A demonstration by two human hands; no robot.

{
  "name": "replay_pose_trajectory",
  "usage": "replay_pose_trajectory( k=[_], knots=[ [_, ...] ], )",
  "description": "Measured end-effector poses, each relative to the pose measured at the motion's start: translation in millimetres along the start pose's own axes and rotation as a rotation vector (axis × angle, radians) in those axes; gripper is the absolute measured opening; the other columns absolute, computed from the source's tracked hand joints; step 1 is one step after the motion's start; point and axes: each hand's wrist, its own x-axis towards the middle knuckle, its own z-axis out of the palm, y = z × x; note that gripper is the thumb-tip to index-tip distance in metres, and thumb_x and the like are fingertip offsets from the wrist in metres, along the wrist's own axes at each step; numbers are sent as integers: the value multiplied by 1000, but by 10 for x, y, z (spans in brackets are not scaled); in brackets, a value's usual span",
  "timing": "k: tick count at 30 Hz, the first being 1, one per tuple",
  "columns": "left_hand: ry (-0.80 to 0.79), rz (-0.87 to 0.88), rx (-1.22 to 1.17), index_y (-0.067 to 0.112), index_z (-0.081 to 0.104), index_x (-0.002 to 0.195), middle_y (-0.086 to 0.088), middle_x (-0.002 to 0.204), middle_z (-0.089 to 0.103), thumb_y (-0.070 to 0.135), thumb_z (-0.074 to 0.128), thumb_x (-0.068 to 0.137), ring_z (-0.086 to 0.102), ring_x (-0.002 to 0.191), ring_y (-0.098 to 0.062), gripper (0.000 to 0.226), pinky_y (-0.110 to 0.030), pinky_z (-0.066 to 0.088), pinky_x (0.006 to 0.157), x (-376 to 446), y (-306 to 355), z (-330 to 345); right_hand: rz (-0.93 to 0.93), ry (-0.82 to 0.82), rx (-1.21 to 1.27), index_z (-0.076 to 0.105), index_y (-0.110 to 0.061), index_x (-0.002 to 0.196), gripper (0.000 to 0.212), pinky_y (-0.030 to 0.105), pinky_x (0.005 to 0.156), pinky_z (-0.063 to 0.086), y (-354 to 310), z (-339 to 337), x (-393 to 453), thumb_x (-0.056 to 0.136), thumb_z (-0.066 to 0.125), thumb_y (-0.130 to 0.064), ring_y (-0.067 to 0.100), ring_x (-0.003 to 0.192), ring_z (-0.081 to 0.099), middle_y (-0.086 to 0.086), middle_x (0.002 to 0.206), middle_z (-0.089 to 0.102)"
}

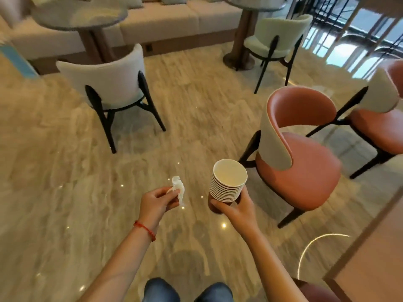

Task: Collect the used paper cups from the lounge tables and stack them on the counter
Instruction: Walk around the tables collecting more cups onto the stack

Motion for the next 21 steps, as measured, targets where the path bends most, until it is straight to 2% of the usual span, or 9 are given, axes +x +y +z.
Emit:
replay_pose_trajectory(
  k=[4, 6, 8, 11, 13, 15, 19, 21],
  knots=[
    [115, 7, -57, 14, 73, 69, -6, 69, 73, 6, 69, 78, 69, 67, -18, 13, -21, 57, 63, 194, 165, -888, -18, -144, -4, 49, -39, 111, 64, 9, 72, 48, -202, 953, 168, 64, 83, -14, -5, 98, 60, -23, 102, 65],
    [182, 10, -92, 15, 74, 66, -4, 65, 72, 5, 68, 78, 69, 64, -16, 17, -21, 58, 63, 299, 264, -1334, 9, -203, 0, 53, -34, 111, 61, 11, 69, 50, -277, 1431, 260, 63, 84, -13, -1, 95, 62, -16, 100, 67],
    [251, 10, -117, 11, 73, 71, -4, 64, 72, 4, 68, 78, 69, 62, -13, 12, -23, 58, 65, 409, 343, -1748, 32, -260, -1, 55, -29, 112, 59, 14, 69, 51, -346, 1881, 361, 62, 85, -15, 2, 94, 64, -9, 100, 69],
    [351, 8, -146, 8, 73, 76, -4, 65, 71, 5, 68, 78, 68, 60, -11, 6, -22, 58, 64, 579, 448, -2276, 41, -347, -15, 57, -31, 107, 55, 15, 70, 52, -471, 2494, 543, 61, 85, -23, 0, 93, 64, -16, 98, 70],
    [396, 7, -162, 11, 73, 71, -5, 66, 71, 5, 68, 78, 68, 62, -13, 10, -22, 58, 65, 697, 505, -2552, 39, -371, -28, 57, -32, 105, 57, 18, 72, 52, -553, 2837, 662, 55, 84, -35, 0, 92, 65, -18, 97, 70],
    [430, -1, -188, 10, 73, 72, -7, 69, 72, 4, 68, 78, 69, 63, -15, 10, -24, 58, 66, 835, 570, -2768, 33, -400, -50, 57, -28, 112, 69, 22, 76, 52, -617, 3121, 794, 50, 81, -46, 2, 96, 64, -15, 100, 70],
    [481, 2, -240, 9, 72, 74, -2, 64, 72, 1, 68, 78, 69, 59, -11, 9, -19, 56, 57, 1241, 715, -3033, 5, -455, -78, 52, -27, 121, 76, 17, 71, 53, -712, 3581, 1202, 54, 82, -43, -1, 97, 62, -14, 105, 67],
    [495, 6, -251, 9, 72, 75, 0, 61, 72, 2, 68, 78, 69, 58, -10, 9, -18, 55, 55, 1493, 797, -3123, -18, -472, -89, 52, -28, 120, 75, 21, 73, 54, -749, 3798, 1461, 53, 82, -45, 2, 98, 62, -13, 104, 67]
  ],
)
